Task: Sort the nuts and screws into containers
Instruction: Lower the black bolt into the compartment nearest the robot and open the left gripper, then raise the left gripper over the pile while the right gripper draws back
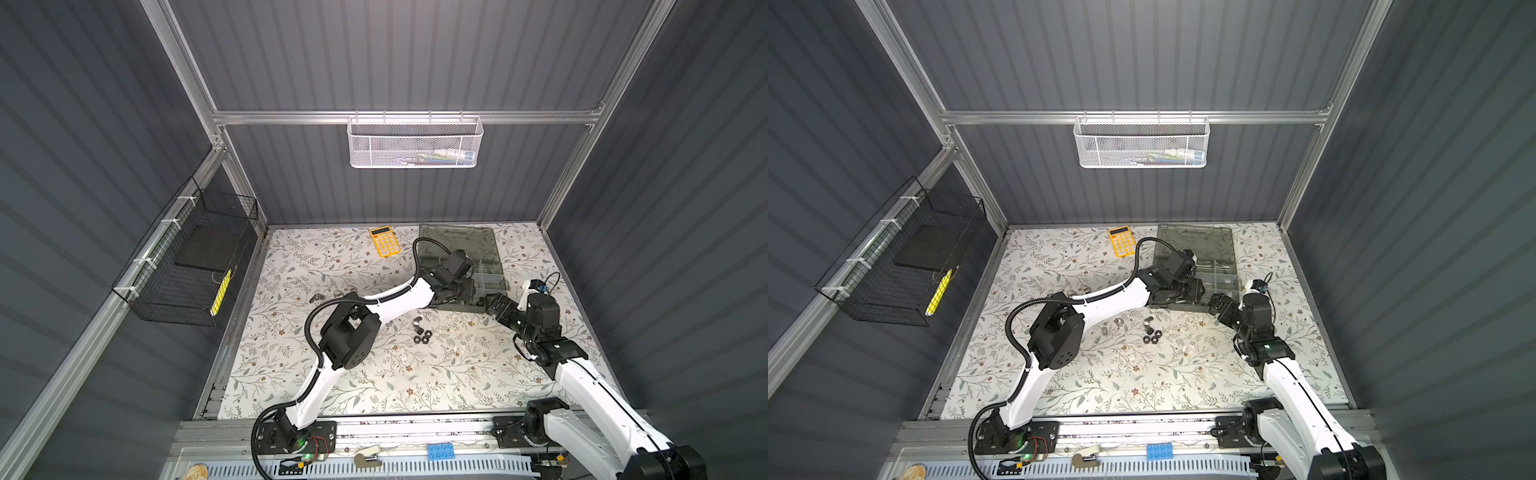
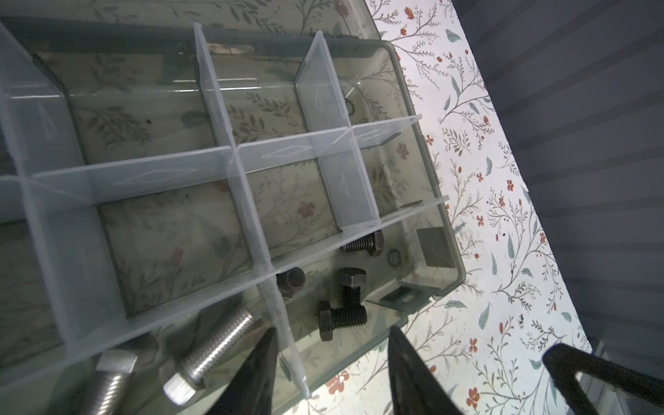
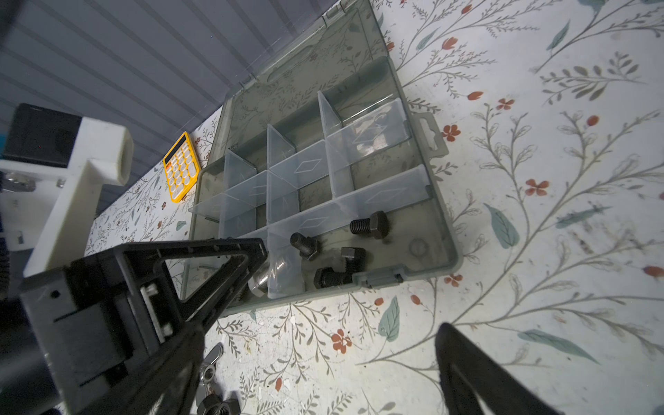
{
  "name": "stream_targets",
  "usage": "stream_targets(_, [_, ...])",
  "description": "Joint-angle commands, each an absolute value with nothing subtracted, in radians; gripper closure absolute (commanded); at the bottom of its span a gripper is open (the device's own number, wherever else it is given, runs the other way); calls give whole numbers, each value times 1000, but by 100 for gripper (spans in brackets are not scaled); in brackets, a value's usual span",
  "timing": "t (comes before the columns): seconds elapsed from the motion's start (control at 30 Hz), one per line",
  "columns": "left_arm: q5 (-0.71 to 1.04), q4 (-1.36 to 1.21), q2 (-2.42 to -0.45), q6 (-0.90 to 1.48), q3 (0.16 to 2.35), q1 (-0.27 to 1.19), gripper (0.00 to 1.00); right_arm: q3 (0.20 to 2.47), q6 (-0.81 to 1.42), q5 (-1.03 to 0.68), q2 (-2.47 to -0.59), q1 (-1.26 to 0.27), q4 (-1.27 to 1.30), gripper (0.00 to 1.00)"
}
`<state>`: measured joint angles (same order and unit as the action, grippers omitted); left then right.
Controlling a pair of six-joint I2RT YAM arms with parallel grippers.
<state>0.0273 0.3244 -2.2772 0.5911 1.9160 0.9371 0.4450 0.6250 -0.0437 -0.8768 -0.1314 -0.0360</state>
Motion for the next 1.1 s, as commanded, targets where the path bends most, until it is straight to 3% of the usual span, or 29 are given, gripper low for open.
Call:
stream_targets(0.0, [-8,356,-2196,560,1892,933,46,433,624,-44,-864,-127,-21,1])
stream_targets(0.57, [-54,344,-1892,534,1608,817,27,428,598,-64,-886,-153,16,1])
stream_targets(0.93, [-51,317,-1644,534,1314,722,18,551,534,33,-961,-323,-75,1])
stream_targets(1.07, [-45,305,-1564,537,1229,693,5,616,516,60,-1037,-390,-110,1])
